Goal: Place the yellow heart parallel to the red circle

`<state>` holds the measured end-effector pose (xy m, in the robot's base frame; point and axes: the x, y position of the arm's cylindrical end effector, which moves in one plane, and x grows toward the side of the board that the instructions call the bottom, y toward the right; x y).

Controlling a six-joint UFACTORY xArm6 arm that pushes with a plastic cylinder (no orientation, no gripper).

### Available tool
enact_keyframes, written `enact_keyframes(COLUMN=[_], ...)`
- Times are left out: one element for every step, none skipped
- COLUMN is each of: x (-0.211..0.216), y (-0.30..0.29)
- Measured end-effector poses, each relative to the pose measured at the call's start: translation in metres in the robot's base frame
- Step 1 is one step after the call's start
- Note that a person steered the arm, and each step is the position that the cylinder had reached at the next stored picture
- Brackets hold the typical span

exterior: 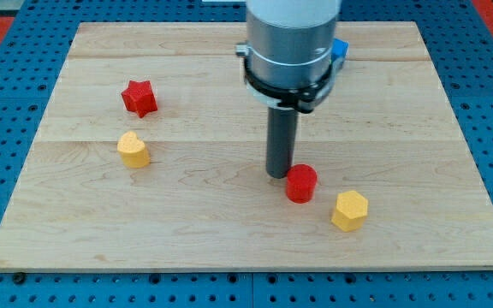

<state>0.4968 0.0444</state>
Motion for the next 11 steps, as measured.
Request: enact_keyframes(x=[0.025,0.022,0.027,0.035,0.006,-0.03,-0.043,-0.043,-0.023,-0.016,-0.021], y=[0.012,-0.015,-0.096,-0.208,-0.286,-0.263,-0.186,-0.107,-0.045,-0.082,-0.115])
